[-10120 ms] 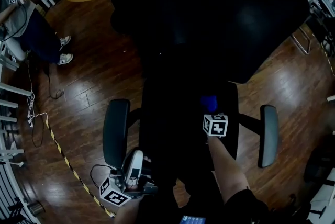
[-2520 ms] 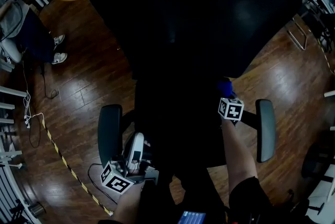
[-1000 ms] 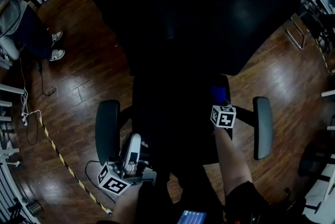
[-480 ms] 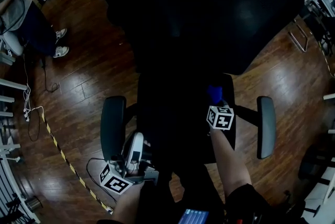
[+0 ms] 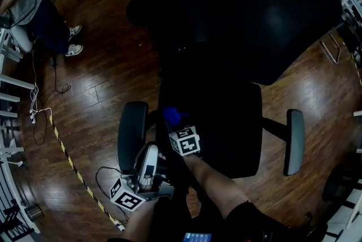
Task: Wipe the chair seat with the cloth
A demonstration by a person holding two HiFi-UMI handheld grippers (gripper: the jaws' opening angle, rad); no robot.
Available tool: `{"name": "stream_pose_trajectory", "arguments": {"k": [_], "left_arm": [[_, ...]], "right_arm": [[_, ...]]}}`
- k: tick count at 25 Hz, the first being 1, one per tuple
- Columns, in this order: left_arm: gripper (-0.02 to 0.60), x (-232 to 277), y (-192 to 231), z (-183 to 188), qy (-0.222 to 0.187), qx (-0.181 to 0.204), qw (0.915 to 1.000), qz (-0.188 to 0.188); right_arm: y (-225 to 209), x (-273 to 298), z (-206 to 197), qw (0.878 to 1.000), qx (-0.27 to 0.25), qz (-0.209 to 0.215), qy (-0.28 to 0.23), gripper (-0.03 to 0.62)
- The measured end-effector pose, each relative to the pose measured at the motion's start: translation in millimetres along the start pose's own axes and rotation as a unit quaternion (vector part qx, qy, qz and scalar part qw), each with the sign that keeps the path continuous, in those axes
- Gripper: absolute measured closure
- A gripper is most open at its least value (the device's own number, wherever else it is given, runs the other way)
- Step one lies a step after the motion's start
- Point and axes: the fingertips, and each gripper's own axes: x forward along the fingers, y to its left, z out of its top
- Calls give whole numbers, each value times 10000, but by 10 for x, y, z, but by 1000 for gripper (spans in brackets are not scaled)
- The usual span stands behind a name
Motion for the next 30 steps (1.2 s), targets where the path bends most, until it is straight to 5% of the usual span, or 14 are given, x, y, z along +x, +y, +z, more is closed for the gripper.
{"name": "stream_pose_trajectory", "arguments": {"k": [7, 13, 21, 30], "left_arm": [[586, 32, 38, -38, 8, -45, 10000, 12], [586, 91, -18, -131, 144, -85, 9998, -66], [586, 232, -84, -313, 334, -170, 9991, -199], [586, 192, -120, -264, 245, -183, 9992, -250]], "right_arm": [[-236, -77, -82, 9999, -3, -159, -64, 513], [-1285, -690, -293, 9936, 308, -1088, 57, 513], [-2601, -1985, -555, 9666, 740, -2451, -70, 513], [-2640, -2160, -561, 9617, 750, -2638, -28, 513]]}}
